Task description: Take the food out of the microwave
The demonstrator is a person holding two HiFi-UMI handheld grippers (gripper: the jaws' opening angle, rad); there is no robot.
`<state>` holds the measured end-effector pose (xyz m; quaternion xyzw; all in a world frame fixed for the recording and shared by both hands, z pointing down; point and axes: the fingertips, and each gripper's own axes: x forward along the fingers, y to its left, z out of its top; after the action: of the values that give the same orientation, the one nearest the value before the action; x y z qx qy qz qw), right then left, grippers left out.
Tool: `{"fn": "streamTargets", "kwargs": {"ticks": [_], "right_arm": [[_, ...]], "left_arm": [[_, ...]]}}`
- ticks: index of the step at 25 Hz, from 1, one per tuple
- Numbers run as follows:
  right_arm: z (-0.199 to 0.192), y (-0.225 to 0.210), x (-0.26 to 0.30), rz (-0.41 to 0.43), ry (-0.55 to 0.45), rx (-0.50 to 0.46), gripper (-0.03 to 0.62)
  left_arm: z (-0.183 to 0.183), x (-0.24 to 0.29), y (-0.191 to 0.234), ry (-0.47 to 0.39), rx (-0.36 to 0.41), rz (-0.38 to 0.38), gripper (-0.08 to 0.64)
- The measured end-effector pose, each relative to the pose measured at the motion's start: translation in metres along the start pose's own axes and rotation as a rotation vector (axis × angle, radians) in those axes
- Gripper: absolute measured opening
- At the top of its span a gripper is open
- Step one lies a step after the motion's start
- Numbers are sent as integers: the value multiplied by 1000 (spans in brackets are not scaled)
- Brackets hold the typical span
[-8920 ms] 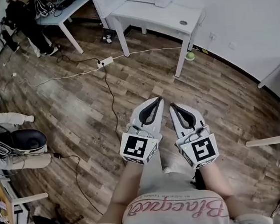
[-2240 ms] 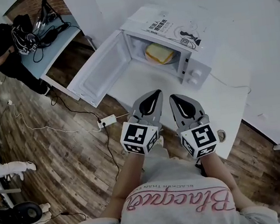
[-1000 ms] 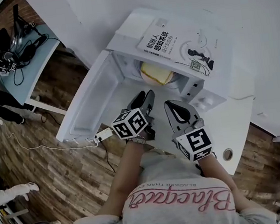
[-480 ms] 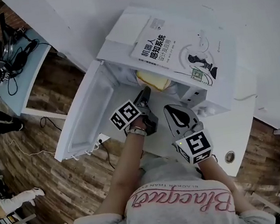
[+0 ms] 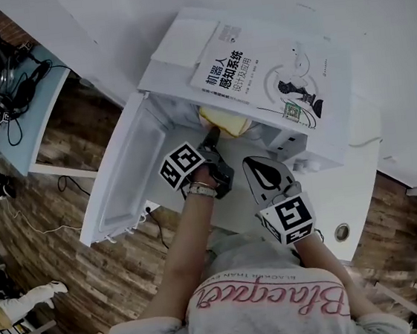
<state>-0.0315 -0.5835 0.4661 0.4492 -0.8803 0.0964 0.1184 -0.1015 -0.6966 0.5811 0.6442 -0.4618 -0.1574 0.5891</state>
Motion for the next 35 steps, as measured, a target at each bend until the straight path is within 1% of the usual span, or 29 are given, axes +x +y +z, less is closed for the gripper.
{"fn": "streamTargets", "kwargs": {"ticks": [5, 6, 8, 13, 16, 24, 30, 35], "right_arm": [[1, 2, -2, 1, -4, -9, 9], [1, 3, -3, 1, -3, -12, 9], [0, 3, -5, -1, -4, -16, 10], [3, 7, -11, -4, -14, -26, 9], [6, 12, -16, -1, -21, -36, 9], [10, 27, -33, 3, -41, -69, 9], [12, 35, -50, -16, -62, -87, 9], [16, 40, -68, -29, -77, -85, 9]], "left_arm": [[1, -3, -4, -8, -44, -29, 73], [1, -4, -7, -12, -52, -40, 32], [2, -5, -11, -13, -66, -62, 21], [0, -13, -20, -25, -64, -109, 15], [-2, -22, -21, -35, -57, -113, 14], [-13, -48, -24, -57, -72, -136, 14], [-22, -70, -29, -77, -84, -149, 14], [-32, -90, -34, -97, -109, -155, 14]]}}
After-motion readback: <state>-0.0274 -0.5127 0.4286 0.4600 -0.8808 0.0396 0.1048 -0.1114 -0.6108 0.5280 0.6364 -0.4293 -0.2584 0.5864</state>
